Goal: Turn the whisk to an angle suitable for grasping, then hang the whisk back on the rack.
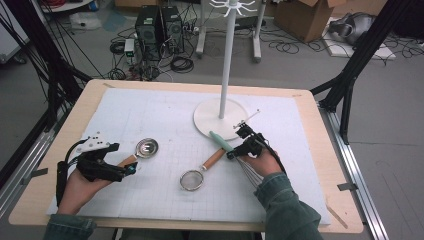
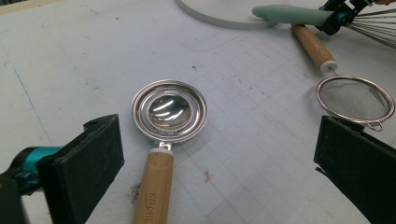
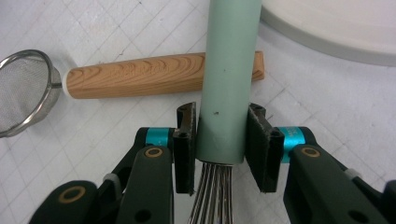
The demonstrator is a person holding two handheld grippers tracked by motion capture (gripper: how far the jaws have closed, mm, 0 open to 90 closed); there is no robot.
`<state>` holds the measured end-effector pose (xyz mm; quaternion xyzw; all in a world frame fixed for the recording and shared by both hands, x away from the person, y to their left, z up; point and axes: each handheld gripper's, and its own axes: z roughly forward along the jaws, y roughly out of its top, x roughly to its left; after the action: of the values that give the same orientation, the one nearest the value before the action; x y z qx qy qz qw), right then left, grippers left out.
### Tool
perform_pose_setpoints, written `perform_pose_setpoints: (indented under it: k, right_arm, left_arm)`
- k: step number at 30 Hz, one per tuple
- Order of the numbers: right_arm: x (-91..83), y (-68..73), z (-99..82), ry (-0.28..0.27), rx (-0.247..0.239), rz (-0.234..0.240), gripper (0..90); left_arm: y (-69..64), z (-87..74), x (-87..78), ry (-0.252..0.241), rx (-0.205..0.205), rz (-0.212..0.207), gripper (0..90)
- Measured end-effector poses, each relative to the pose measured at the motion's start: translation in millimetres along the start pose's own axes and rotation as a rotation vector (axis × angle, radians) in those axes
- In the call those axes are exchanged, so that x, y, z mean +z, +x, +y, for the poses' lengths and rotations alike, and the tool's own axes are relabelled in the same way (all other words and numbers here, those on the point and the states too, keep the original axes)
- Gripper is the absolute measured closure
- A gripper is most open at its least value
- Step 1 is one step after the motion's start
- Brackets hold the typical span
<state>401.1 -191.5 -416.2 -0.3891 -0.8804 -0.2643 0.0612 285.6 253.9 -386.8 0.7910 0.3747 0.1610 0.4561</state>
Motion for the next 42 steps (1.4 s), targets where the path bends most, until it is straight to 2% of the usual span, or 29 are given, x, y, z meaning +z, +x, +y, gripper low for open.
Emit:
perform_pose_setpoints:
  k: [12,29,33,39,42]
  right_arm:
    - [-4.8,2.4,-1.7,-0.020,0.011,0.018,68.4]
    - [-28.7,7.5,-8.2,-0.114,-0.016,0.040,69.0]
    - [-36.0,11.0,-10.4,-0.152,-0.026,0.058,69.1]
    - [-41.2,14.1,-12.4,-0.173,-0.041,0.071,69.1]
    - [-45.8,15.1,-14.3,-0.206,-0.055,0.084,69.1]
  left_arm:
    - [1.0,1.0,-2.2,-0.008,0.000,0.002,1.9]
    - [-0.8,2.2,-1.8,-0.015,0.000,-0.010,1.9]
    - [-1.0,2.7,-1.7,-0.020,-0.001,-0.022,2.0]
    - [-2.6,3.8,-1.4,-0.031,0.000,-0.045,2.0]
    - [-3.3,5.0,-0.5,-0.032,0.005,-0.054,2.0]
